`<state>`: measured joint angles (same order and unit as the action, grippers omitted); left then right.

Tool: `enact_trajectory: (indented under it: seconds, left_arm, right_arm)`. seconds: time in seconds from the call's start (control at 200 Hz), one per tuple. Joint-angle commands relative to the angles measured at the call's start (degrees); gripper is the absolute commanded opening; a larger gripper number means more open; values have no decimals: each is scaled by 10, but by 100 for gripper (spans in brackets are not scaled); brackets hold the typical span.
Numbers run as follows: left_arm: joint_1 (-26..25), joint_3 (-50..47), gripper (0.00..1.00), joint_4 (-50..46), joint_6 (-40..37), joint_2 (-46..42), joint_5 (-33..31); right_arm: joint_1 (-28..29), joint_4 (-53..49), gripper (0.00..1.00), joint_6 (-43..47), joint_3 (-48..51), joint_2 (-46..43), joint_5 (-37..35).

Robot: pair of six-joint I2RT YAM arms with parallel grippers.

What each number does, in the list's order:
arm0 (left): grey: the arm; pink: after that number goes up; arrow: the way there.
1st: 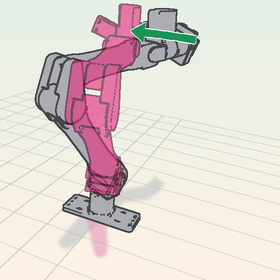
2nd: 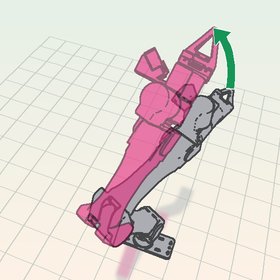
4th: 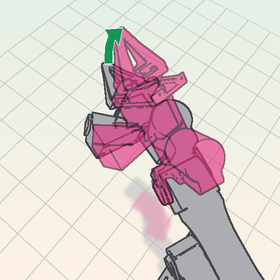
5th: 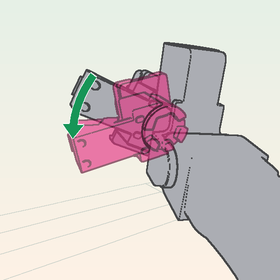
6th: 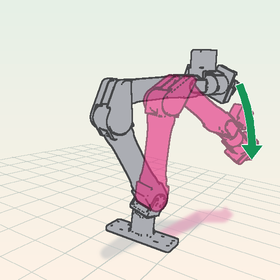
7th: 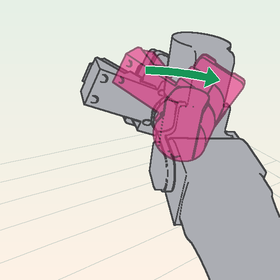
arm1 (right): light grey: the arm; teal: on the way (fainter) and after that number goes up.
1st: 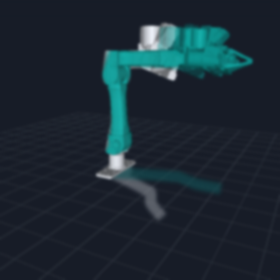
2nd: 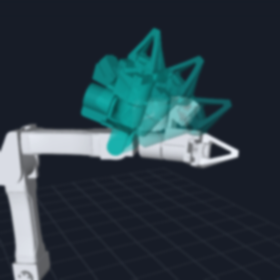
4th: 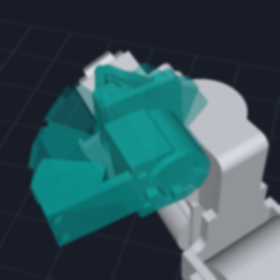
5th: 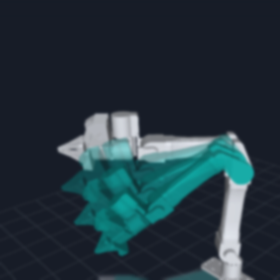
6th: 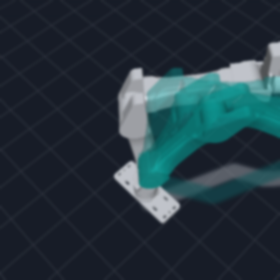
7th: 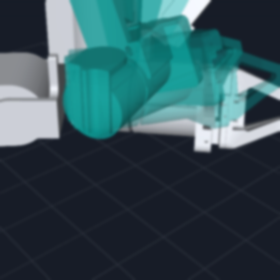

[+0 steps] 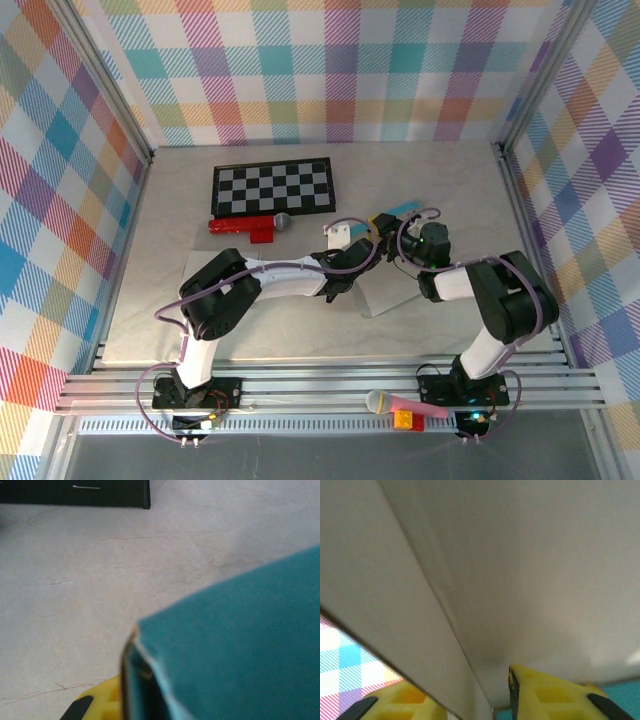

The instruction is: Fold the paper box

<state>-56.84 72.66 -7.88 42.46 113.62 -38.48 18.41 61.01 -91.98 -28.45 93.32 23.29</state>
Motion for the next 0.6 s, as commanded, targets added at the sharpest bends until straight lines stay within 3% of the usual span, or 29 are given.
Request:
enact_trajectory:
  seconds: [0.0, 0.115, 0.18, 0.405, 0.595]
  left_arm:
    - [-1, 12, 0, -25, -9, -5, -10]
    - [6, 15, 0, -54, -36, -26, -9]
    - [14, 14, 0, -65, -53, -43, 4]
    - [82, -7, 0, -99, -139, -136, 154]
    - [173, 23, 0, -159, -218, -176, 362]
  right_arm:
    - [-1, -195, 54, 39, -40, -71, 36]
    - [-17, -412, 73, 105, -97, -167, 23]
    - [-31, -510, 79, 132, -131, -215, 6]
    - [-87, -875, 80, 330, -333, -263, -28]
    - [-102, -980, 77, 450, -452, -247, -46]
